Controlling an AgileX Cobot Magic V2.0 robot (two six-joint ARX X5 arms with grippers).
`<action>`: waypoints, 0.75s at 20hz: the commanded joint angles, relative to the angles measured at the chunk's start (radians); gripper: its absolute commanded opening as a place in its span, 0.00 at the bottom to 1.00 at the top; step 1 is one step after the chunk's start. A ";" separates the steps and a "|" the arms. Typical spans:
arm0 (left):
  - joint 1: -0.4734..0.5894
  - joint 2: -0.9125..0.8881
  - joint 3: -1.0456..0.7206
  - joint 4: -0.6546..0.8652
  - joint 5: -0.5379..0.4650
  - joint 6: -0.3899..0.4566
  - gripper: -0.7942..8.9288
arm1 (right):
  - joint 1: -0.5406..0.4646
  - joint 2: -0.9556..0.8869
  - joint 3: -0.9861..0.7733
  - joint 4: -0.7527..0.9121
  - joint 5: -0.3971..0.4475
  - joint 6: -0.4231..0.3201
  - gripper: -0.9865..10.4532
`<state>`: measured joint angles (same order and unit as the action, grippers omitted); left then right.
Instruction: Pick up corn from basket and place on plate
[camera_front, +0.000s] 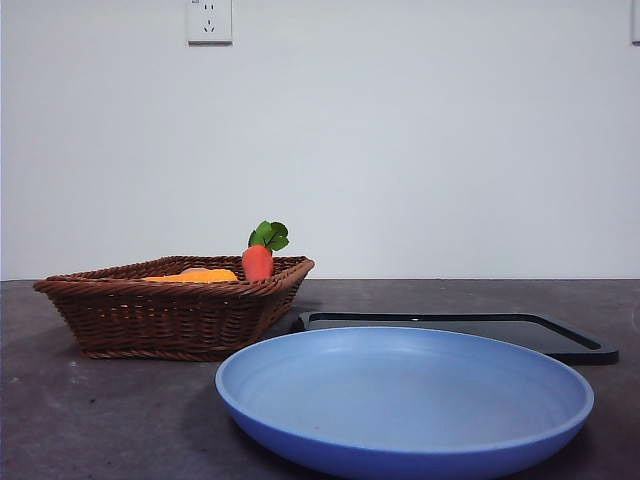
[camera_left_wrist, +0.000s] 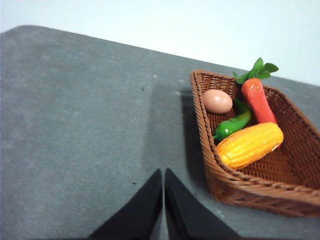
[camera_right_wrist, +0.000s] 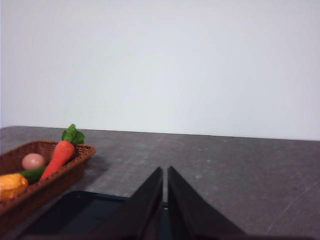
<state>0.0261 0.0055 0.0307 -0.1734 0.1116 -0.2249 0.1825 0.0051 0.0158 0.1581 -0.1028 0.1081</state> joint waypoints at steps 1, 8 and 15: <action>0.002 -0.002 -0.010 0.011 0.005 -0.106 0.09 | 0.003 -0.002 -0.001 0.005 0.000 0.106 0.09; 0.002 0.009 0.124 -0.008 0.050 -0.161 0.09 | 0.003 0.027 0.126 -0.179 0.060 0.159 0.09; 0.002 0.131 0.311 -0.156 0.127 -0.141 0.09 | 0.005 0.190 0.333 -0.402 0.035 0.161 0.09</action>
<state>0.0261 0.1215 0.3153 -0.3264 0.2195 -0.3771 0.1833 0.1791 0.3267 -0.2337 -0.0631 0.2543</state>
